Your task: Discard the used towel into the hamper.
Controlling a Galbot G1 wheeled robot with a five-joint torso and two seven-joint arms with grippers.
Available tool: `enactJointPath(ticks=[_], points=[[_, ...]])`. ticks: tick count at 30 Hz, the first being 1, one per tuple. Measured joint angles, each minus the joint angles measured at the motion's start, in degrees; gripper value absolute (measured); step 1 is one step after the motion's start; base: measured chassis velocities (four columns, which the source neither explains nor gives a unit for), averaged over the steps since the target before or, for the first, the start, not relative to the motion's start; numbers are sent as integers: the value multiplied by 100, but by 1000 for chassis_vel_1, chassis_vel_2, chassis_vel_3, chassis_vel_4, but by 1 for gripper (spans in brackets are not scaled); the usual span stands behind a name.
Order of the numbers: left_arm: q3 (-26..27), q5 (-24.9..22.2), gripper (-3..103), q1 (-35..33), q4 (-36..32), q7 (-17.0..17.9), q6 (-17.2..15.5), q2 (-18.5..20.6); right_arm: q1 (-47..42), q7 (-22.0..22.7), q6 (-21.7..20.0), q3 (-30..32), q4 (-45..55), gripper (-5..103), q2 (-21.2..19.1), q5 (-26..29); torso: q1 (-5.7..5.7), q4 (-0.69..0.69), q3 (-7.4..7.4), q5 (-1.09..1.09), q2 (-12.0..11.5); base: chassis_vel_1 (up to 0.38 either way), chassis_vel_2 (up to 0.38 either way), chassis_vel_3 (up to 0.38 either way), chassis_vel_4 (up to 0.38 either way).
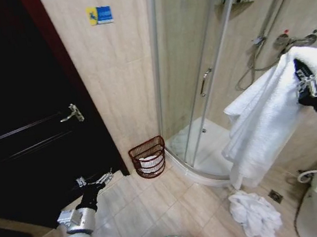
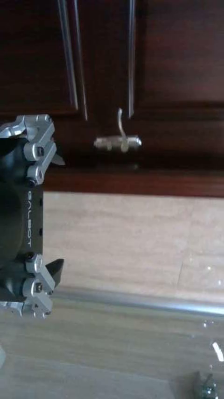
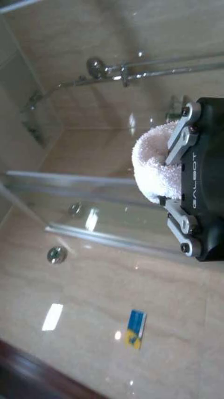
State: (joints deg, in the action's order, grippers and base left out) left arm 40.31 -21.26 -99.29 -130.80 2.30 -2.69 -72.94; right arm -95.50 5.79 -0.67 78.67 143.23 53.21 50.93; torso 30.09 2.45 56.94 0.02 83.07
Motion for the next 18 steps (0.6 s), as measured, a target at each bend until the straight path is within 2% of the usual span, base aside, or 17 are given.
enactJointPath(ticks=[3, 8, 11, 13, 18], points=[[0, 0, 98, 0, 0, 1, 0, 1, 4, 4, 20, 7, 3, 9, -29, 10, -1, -1, -1, -11, 1, 250, 280, -262, -257], [3, 0, 98, 0, 0, 2, 0, 2, 39, 3, 14, 29, 4, 9, -152, 32, 1, 1, 0, -6, 0, 173, 176, -157, -154], [2, 0, 98, 0, 0, 2, 0, 2, 159, -36, 7, 73, 4, 9, -402, 129, 0, 0, 0, 0, 1, 38, 13, -2, -24], [0, 0, 98, 0, 0, 0, 0, 0, 301, -136, 69, 127, -49, 9, -732, 317, 0, 0, 0, 1, 0, -45, -33, 20, 38], [-1, 0, 98, 0, 0, -1, 0, -1, 407, -287, 139, 158, -238, 9, -1032, 555, 0, 1, 0, 1, 0, -66, -60, 54, 63]])
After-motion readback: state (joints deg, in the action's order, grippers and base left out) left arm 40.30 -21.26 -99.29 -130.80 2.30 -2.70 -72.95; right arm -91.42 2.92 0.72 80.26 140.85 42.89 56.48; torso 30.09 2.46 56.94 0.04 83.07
